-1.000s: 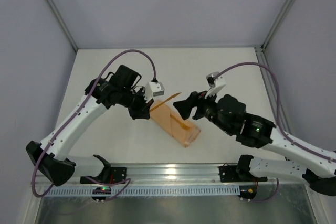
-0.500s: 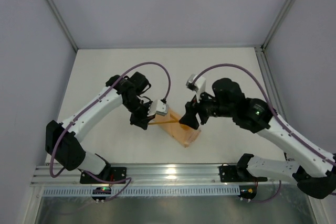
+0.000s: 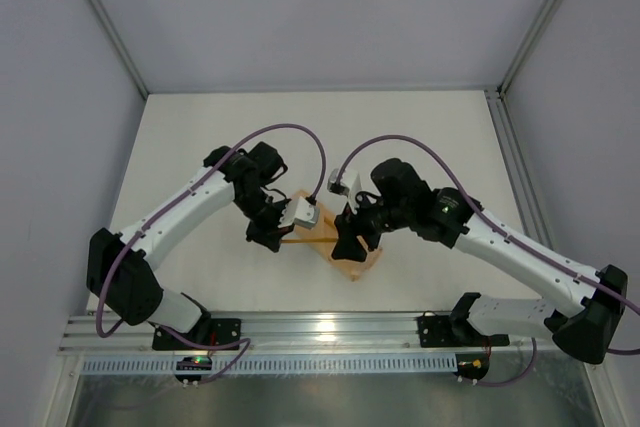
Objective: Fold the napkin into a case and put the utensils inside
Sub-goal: Pass from the left arm to the right, then insert the knife into the folded napkin.
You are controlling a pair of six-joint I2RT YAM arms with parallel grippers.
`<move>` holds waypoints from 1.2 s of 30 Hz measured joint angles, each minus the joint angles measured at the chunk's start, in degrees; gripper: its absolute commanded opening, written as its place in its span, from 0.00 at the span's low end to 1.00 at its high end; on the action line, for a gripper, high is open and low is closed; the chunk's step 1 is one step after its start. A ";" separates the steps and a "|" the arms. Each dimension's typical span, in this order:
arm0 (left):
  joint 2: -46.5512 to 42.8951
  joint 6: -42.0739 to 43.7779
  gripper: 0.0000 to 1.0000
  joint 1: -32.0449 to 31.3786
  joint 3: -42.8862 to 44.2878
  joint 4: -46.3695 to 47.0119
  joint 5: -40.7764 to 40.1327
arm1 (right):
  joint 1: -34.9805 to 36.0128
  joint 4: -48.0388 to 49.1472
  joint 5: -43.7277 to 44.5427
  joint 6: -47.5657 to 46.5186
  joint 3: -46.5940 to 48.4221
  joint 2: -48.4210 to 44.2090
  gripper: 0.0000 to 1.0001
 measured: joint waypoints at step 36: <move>-3.28 -21.53 0.94 5.77 -2.12 11.56 -9.60 | -10.99 9.97 5.73 30.23 -22.01 -12.37 0.03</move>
